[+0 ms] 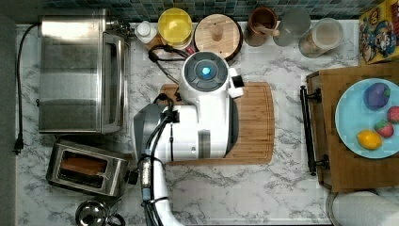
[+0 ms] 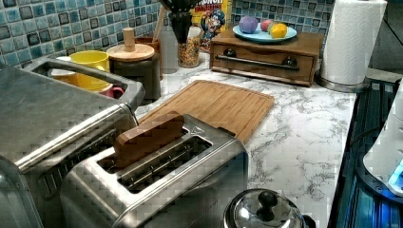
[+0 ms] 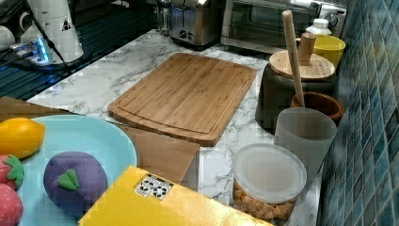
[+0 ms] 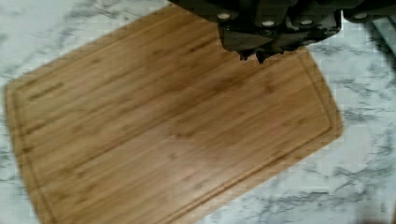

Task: Turn on the toaster.

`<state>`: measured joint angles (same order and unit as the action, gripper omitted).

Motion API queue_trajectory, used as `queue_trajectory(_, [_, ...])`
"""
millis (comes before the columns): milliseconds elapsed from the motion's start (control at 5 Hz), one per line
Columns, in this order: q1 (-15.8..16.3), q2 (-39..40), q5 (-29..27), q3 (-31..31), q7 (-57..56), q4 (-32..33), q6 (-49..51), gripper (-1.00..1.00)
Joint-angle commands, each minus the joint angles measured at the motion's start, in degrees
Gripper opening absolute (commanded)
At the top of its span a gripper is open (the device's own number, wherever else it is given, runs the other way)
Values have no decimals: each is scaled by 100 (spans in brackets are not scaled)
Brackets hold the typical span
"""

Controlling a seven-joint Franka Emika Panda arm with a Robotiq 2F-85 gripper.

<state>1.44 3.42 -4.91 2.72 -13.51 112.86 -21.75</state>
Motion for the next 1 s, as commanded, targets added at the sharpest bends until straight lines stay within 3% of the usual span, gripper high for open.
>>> queue_trajectory(200, [380, -704, -467, 659, -634, 1189, -467, -100])
queue_trajectory(400, [299, -998, -742, 809, -746, 1625, -658, -100])
queue_trajectory(1000, [536, -1555, -1103, 1294, -834, 2424, -953, -100])
